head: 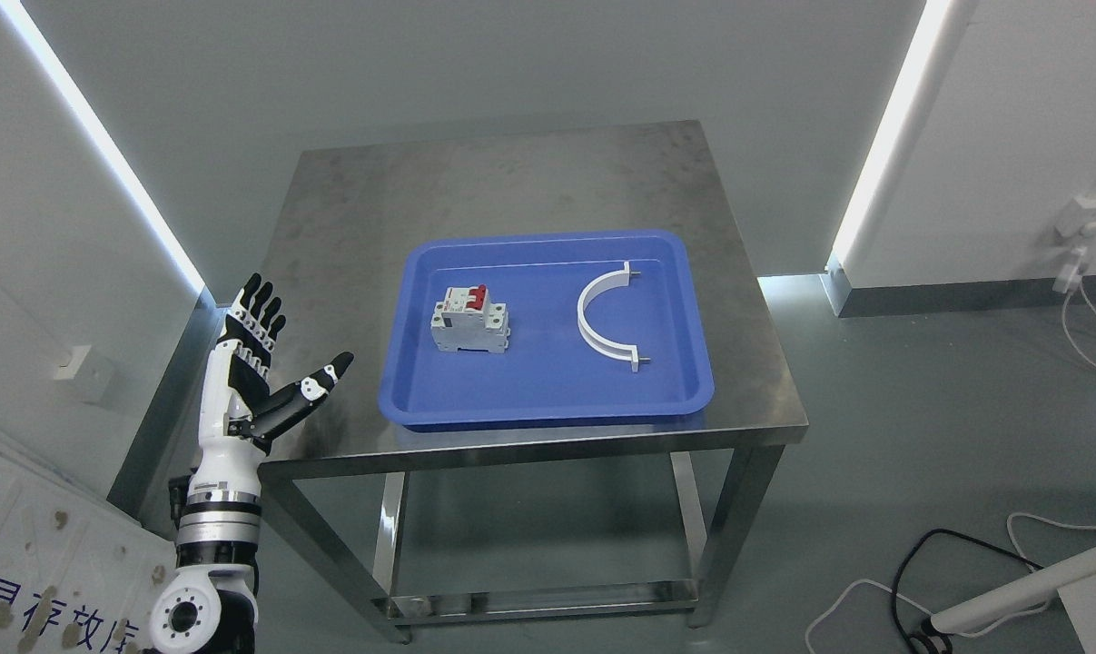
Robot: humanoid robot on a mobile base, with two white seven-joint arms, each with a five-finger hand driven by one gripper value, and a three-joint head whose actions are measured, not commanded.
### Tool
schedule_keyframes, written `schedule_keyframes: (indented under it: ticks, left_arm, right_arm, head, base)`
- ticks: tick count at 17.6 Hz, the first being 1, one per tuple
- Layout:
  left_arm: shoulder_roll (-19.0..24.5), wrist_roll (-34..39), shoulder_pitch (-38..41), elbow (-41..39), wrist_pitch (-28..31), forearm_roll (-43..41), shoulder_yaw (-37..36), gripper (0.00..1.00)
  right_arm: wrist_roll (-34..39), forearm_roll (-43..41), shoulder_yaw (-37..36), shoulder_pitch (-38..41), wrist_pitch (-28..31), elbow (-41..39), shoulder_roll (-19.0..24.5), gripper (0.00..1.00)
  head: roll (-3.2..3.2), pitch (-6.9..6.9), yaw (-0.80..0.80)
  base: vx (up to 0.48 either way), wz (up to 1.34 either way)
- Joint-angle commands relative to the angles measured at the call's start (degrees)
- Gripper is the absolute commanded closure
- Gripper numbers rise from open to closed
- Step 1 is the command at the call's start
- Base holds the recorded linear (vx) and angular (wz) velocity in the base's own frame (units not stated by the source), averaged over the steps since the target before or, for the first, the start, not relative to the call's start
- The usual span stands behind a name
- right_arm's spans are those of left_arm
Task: Place circuit breaker on shelf
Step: 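Reach the left hand toward the grey circuit breaker in the blue tray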
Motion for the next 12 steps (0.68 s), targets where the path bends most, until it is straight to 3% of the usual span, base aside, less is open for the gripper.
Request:
schedule_keyframes:
  ticks: [1,4,7,10,12]
  left_arm:
    - [1.0,-0.38,-0.32,0.0,-0.1,0.23,-1.74,0.0]
    - [1.0,-3.7,-1.63,0.17,-0.27,0.15,-3.41,0.0]
    - [5.52,-14.5,-9.08,4.72,-0.1,-2.39,-5.87,0.0]
    - [10.88,-24.52,-16.74,10.53,-0.1,-12.82,-7.02,0.0]
    - [12.04,-27.27,-20.0,12.38,-0.1,-19.42,-7.1,0.01]
  right_arm:
    - [0.01,-0.06,0.0,0.88,-1.93,0.01,-1.0,0.0]
    - [0.01,0.03,0.0,0.88,-1.93,0.01,-1.0,0.0]
    - [0.01,-0.06,0.0,0.88,-1.93,0.01,-1.0,0.0]
    - [0.01,0.03,0.0,0.88,-1.93,0.01,-1.0,0.0]
    - [0.01,-0.06,0.0,0.88,-1.93,0.01,-1.0,0.0]
  head:
    - [0.0,0.0,0.0]
    - [0.0,0.0,0.0]
    - [0.0,0.0,0.0]
    - [0.0,0.0,0.0]
    - [0.0,0.0,0.0]
  base:
    - [0.0,0.0]
    - [0.0,0.0]
    - [0.0,0.0]
    - [0.0,0.0]
    - [0.0,0.0]
